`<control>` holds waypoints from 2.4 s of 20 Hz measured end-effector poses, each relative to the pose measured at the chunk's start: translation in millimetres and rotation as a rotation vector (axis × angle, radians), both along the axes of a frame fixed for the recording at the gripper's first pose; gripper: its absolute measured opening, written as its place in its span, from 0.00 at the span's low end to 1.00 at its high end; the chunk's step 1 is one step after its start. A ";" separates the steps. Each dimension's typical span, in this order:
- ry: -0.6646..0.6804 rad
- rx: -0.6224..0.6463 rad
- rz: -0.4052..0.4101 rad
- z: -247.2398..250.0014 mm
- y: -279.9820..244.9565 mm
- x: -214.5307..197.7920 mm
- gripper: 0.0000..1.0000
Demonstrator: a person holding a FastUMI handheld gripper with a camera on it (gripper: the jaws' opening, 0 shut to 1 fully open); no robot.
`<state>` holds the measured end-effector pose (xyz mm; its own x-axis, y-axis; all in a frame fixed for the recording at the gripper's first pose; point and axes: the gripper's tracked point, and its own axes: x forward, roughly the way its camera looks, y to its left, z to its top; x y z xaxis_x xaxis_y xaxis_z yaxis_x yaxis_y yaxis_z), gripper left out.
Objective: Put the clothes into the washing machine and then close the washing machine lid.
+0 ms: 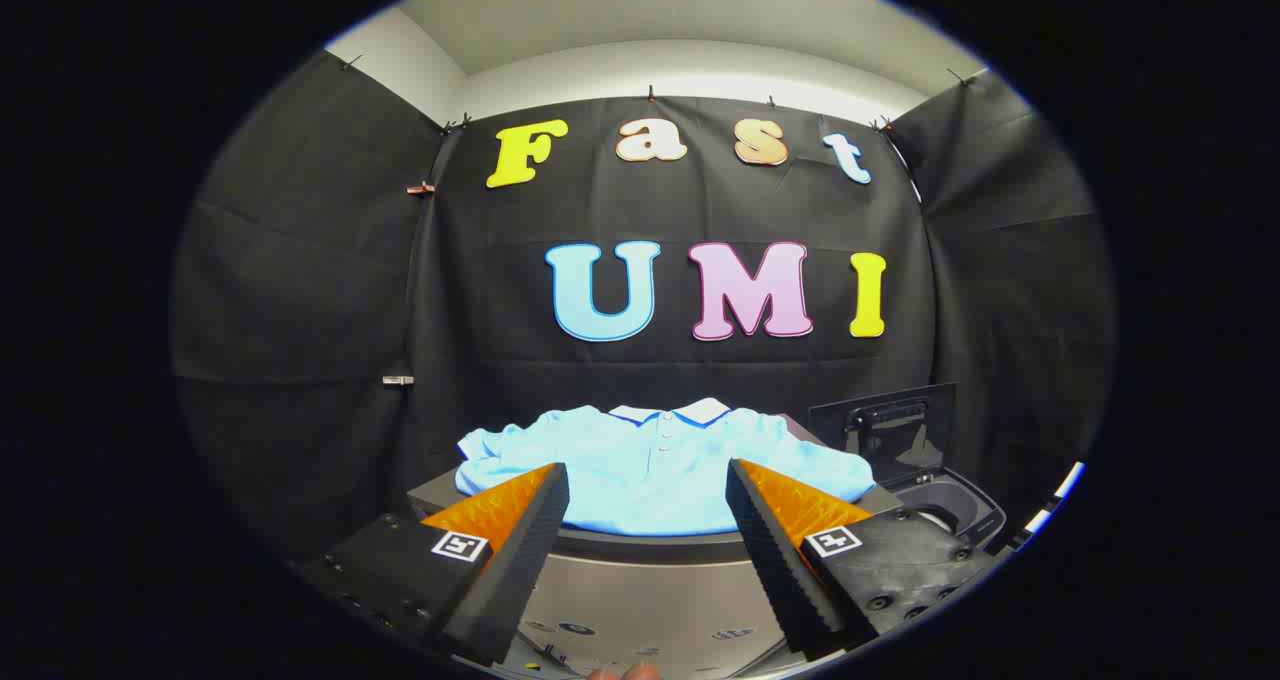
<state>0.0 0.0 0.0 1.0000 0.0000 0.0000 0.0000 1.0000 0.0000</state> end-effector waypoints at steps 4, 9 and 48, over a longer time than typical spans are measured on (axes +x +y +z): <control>0.004 -0.015 -0.001 -1.8 -0.5 2.6 0.99; 0.014 -0.016 -0.004 -7.8 -0.6 3.3 0.99; 0.307 0.010 -0.079 7.7 -28.9 181.8 0.99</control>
